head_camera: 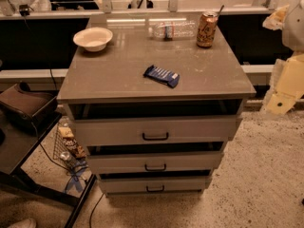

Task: Place rxbar blueberry into paper bowl

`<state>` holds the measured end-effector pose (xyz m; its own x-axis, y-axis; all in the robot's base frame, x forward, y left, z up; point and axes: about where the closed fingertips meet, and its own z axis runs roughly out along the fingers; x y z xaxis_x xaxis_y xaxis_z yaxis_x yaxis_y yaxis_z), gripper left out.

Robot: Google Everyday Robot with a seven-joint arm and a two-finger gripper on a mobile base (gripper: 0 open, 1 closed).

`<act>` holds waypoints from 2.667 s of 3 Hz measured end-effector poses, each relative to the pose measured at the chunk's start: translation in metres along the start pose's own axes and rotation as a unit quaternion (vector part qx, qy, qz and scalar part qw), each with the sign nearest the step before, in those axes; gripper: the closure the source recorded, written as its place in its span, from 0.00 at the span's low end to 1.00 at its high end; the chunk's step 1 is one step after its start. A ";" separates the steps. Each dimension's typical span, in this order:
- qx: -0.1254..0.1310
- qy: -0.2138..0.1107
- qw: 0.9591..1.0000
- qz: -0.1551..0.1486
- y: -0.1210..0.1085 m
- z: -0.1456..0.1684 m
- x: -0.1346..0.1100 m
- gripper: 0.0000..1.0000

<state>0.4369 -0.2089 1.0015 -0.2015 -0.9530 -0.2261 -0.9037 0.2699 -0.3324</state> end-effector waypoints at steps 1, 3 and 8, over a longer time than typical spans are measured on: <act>0.006 -0.003 1.000 0.001 -0.007 0.004 -0.005 0.00; 0.048 -0.018 0.998 0.023 -0.064 0.057 -0.045 0.00; 0.049 -0.219 0.960 0.165 -0.099 0.142 -0.112 0.00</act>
Offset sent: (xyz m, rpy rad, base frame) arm 0.0982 0.0323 -0.0240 0.0065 -0.0842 -0.0778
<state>0.6029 -0.1091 0.9295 -0.2727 -0.6696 -0.6908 -0.7740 0.5791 -0.2558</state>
